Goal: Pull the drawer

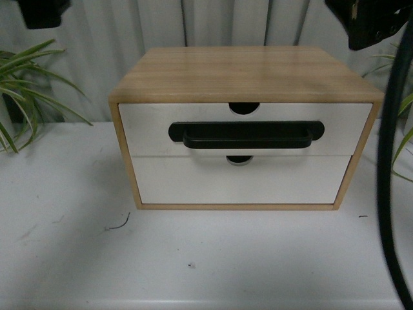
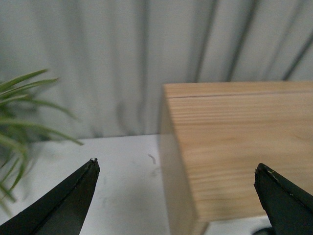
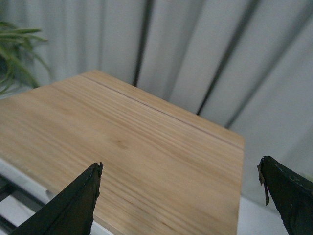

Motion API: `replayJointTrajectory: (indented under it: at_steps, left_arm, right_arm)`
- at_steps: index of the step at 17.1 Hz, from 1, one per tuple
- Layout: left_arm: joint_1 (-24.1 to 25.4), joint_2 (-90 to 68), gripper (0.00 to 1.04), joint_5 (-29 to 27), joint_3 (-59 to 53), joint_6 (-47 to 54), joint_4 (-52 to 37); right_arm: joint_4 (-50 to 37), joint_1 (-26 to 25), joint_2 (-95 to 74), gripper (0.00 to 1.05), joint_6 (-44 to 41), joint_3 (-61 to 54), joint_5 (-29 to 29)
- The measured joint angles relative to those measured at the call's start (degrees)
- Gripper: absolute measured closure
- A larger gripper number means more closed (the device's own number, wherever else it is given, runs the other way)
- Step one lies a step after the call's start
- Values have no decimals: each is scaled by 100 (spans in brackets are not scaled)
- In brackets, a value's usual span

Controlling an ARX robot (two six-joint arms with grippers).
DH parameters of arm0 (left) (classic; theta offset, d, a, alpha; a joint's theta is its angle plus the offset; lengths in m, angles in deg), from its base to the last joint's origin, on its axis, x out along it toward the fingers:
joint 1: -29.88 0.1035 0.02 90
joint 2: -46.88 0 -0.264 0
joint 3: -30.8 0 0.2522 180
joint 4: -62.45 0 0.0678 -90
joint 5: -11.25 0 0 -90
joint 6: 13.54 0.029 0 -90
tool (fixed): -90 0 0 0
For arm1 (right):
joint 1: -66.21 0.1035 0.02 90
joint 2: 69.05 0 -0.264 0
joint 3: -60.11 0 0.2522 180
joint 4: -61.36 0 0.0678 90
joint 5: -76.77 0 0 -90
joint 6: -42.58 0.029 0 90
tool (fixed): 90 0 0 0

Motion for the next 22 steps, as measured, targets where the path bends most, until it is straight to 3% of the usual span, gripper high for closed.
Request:
replayJointTrajectory:
  at_steps: [2, 4, 6, 9, 13, 22]
  left_arm:
    - [-474, -101, 7, 1036, 380, 1248, 662]
    - [-748, -326, 7, 1707, 962, 2723, 2061]
    - [-981, -645, 7, 1888, 1552, 4026, 3589]
    - [-1316, -1115, 7, 1888, 2253, 5204, 5101]
    - [-1650, -1775, 7, 1641, 2876, 5563, 5307]
    - [-1926, -2245, 7, 1685, 3010, 5554, 5112]
  right_arm:
    - [459, 55, 0, 6, -1652, 166, 839]
    - [1403, -125, 15, 6, -3436, 433, 1464]
    - [2835, -341, 70, 6, -5580, 651, 1917]
    - [4389, -503, 24, 6, -7882, 1001, 1829]
    - [5018, -437, -308, 6, -8419, 1211, 1602]
    - [4953, -297, -682, 6, -8454, 1263, 1587]
